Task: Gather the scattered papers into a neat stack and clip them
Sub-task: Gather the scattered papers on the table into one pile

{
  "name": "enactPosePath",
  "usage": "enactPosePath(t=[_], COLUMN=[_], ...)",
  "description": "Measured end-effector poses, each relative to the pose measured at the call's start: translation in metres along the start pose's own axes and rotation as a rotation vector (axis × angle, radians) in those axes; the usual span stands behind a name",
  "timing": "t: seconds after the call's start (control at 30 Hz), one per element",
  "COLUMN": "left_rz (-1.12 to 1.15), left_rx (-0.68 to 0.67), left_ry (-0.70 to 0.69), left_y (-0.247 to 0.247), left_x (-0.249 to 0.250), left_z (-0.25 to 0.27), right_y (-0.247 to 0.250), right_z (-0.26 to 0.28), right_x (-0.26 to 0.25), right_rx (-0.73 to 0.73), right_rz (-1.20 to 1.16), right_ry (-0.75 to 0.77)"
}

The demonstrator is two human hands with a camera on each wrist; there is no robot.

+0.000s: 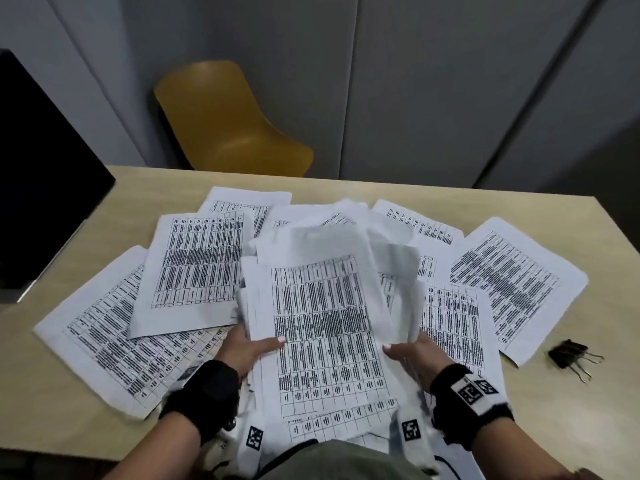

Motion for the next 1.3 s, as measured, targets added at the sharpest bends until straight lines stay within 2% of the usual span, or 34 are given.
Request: enactPosePath(t=[0.13, 0.2, 0.33, 0.4, 0.47, 0.53, 0.6, 0.7, 0.77, 0.87, 1.0, 1.07, 1.17, 1.3], left_rz=[0.122, 0.060, -0.154, -0.183, -0.178, -0.188, -0.195, -0.183, -0.152, -0.138, -0.123, -0.135, -0.124, -0.049], left_rx=[-0.074, -0.072, -0.007, 0.006, 0.022, 0.030, 0.035, 0.027, 0.021, -0.008, -0.038, -0.050, -0.061, -0.053], left_ry=[0.054, 0.095, 0.062, 0.053, 0.055, 0.057, 0.068, 0.095, 0.108, 0.105, 0.091, 0.093, 0.102, 0.124], left_y=[0.000, 0.001, 0.002, 0.002, 0.002, 0.004, 0.005, 0.008, 0.009, 0.009, 0.008, 0.010, 0.013, 0.012], left_x=[0.002, -0.004, -0.012, -0.016, -0.018, -0.022, -0.024, -0.025, -0.025, -0.023, -0.017, -0.016, -0.015, -0.015], left_z=[-0.004, -0.007, -0.014, -0.018, -0.019, -0.020, -0.021, -0.020, -0.017, -0.015, -0.013, -0.011, -0.012, -0.015], right_y=[0.011, 0.008, 0.007, 0.017, 0.028, 0.034, 0.035, 0.028, 0.021, 0.017, 0.023, 0.031, 0.045, 0.044], right_z=[0.000, 0.004, 0.011, -0.001, -0.019, -0.042, -0.066, -0.082, -0.085, -0.093, -0.096, -0.091, -0.078, -0.062], right_x=[0.004, 0.002, -0.020, -0.035, -0.054, -0.074, -0.093, -0.115, -0.125, -0.131, -0.132, -0.128, -0.119, -0.105], right_rx=[-0.036, -0.022, 0.034, 0.140, 0.315, 0.392, 0.401, 0.443, 0.418, 0.359, 0.456, 0.413, 0.273, 0.134], right_rz=[-0.006, 0.087, 0.241, 0.336, 0.310, 0.147, 0.011, 0.012, 0.115, 0.247, 0.207, 0.227, 0.220, 0.353], right_ry=[0.019, 0.025, 0.138, 0.261, 0.353, 0.342, 0.260, 0.144, 0.119, 0.171, 0.400, 0.396, 0.343, 0.266])
Point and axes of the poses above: each hand's wrist, its own z-axis away from the middle knuckle, its own y-axis out of the back of the hand, x = y × z, the point moved 1 cm from there along -z, towards the middle knuckle, and after that the axes turned 4 degrees about x, right-handed, at the moved point
